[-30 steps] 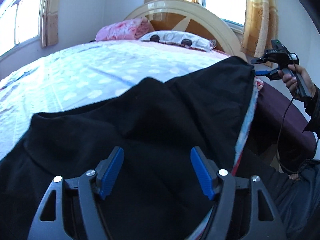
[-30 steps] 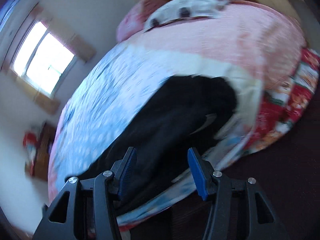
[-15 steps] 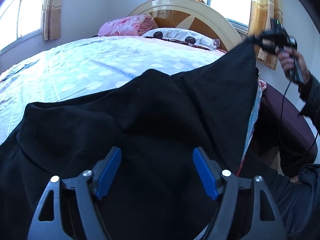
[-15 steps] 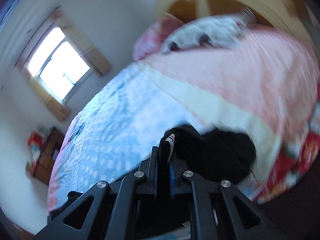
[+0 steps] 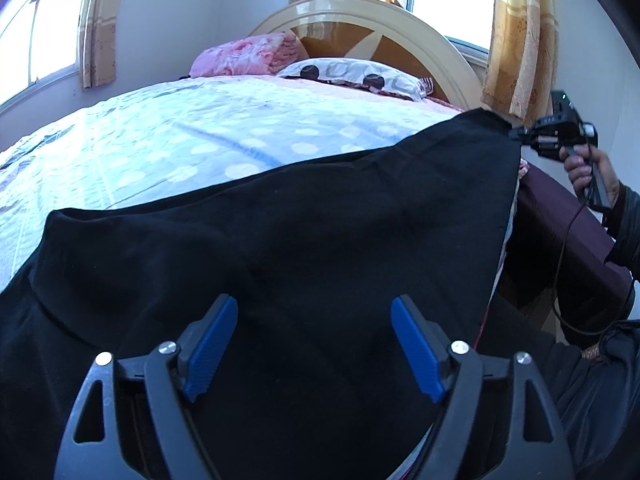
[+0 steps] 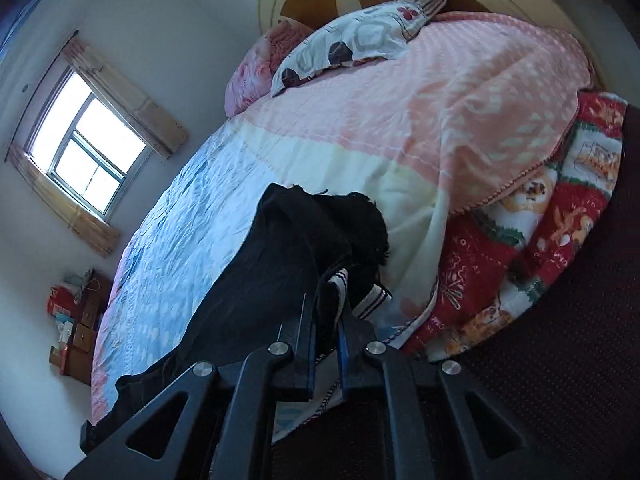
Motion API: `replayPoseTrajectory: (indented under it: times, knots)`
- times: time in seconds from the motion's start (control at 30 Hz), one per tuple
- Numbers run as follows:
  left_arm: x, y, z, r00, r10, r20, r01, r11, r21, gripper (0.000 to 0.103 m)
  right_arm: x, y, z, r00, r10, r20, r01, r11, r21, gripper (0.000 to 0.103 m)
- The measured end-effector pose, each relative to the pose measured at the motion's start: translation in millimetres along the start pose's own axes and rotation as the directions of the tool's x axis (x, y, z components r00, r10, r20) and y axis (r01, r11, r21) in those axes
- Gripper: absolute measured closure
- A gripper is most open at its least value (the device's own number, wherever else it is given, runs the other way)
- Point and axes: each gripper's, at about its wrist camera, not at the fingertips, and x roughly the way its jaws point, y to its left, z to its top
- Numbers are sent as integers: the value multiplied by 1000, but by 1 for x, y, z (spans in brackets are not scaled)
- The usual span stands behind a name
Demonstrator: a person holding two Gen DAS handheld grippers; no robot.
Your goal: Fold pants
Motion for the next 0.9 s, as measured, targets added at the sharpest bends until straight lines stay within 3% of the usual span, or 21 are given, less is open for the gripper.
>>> replayPoseTrajectory:
  times: [0.07,0.17,0.27,0.3,0.37,0.47,0.57,0.63,0.73,0.8,0.9]
  knots:
    - [1,1,0,1000,-1,7,2,1000,-7,21,-1,2,3,1000,7,4,-7,1000,10,95]
    - [0,-1,-2,1000,7,16,-7,1000,-11,21,17,-13,2,997,-32,-67,35,999,35,95]
    - [-3,0,-1,1000,7,13,-6,1000,-28,21,16,-20,2,996,-46,-74,51,996,73,87]
    - [-4,0,-1,1000,4,12,-3,999,-34,21,11,-20,1,995,-81,-59,85,994,66,76]
    - [-6,2,3,1000,7,6,-7,999,-52,21,-1,-20,4,990,-143,-13,144,988,56,68]
    - [-17,1,19,999,16,35,-15,999,-37,21,-19,-14,10,978,-202,55,200,979,36,66]
    - [-25,2,40,997,44,71,-45,999,23,18,-32,21,20,941,-292,173,309,948,-82,64]
    - [-21,7,57,996,61,69,-67,995,75,18,-28,51,27,946,-257,197,293,939,-182,64]
    - [-7,20,77,996,72,53,-79,988,135,18,-8,97,24,972,-179,151,222,909,-353,64]
    - [4,31,84,998,59,37,-64,989,134,18,15,128,12,990,-119,71,139,871,-471,64]
    - [27,46,87,1000,13,-27,-10,995,98,21,57,173,-20,994,-86,-67,22,762,-647,64]
